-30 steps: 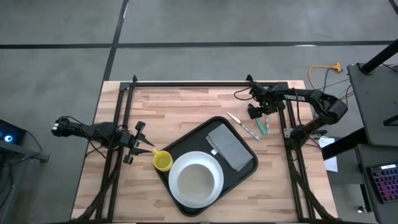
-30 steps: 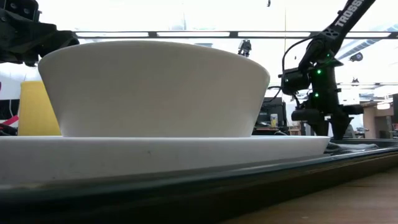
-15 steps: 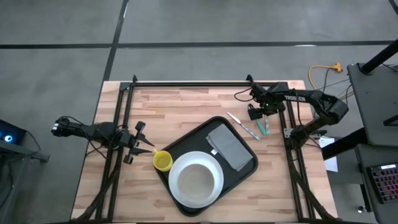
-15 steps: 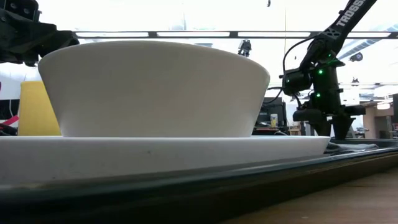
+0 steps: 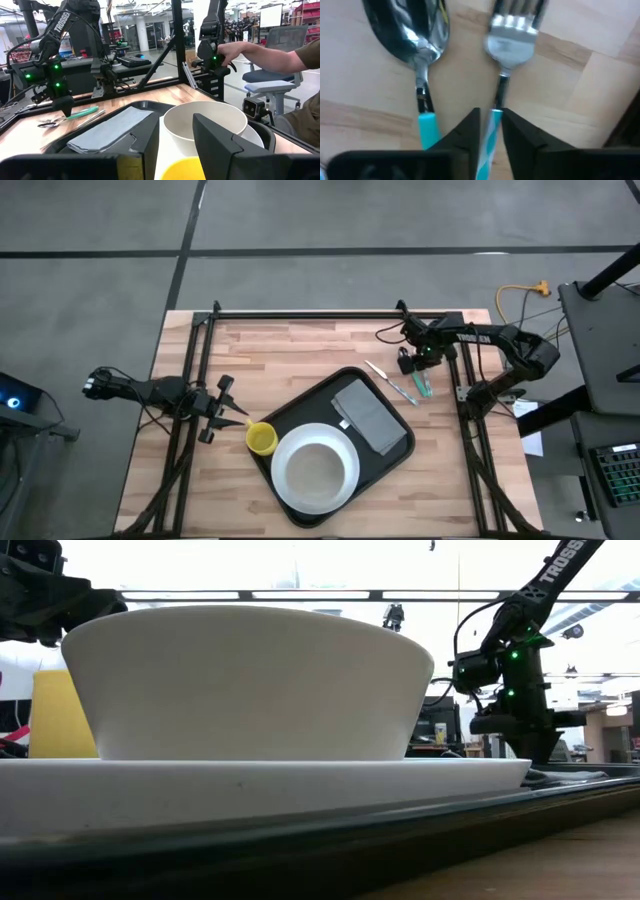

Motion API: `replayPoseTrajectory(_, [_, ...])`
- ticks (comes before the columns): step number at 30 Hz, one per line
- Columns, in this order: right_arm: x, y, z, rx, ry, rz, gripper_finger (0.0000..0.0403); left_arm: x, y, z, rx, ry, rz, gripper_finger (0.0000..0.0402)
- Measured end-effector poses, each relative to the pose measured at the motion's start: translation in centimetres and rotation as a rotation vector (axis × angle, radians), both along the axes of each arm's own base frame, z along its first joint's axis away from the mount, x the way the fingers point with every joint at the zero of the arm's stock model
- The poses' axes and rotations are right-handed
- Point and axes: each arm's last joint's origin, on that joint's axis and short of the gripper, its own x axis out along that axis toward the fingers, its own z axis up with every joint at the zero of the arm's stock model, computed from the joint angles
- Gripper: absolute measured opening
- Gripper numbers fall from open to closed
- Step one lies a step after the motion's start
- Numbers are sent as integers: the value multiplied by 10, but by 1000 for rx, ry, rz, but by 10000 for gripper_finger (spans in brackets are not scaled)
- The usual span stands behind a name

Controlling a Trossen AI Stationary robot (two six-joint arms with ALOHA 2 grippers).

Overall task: Set up tray
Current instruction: Put the light blue fork on the gray napkin

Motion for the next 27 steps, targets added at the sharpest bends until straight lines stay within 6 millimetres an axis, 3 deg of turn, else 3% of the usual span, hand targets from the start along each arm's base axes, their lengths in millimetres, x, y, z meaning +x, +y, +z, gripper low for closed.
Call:
replayPoseTrajectory(4, [-1, 1, 0, 7, 8, 38, 20, 0, 0, 0, 0, 0, 0, 104])
replayPoseTrajectory(20, [3, -5, 14, -45, 13, 64, 14, 0, 0, 0, 0, 0, 0, 104])
replayPoseTrajectory(27, [5, 8, 26, -40, 10, 104, 13, 0, 0, 0, 0, 0, 0, 104])
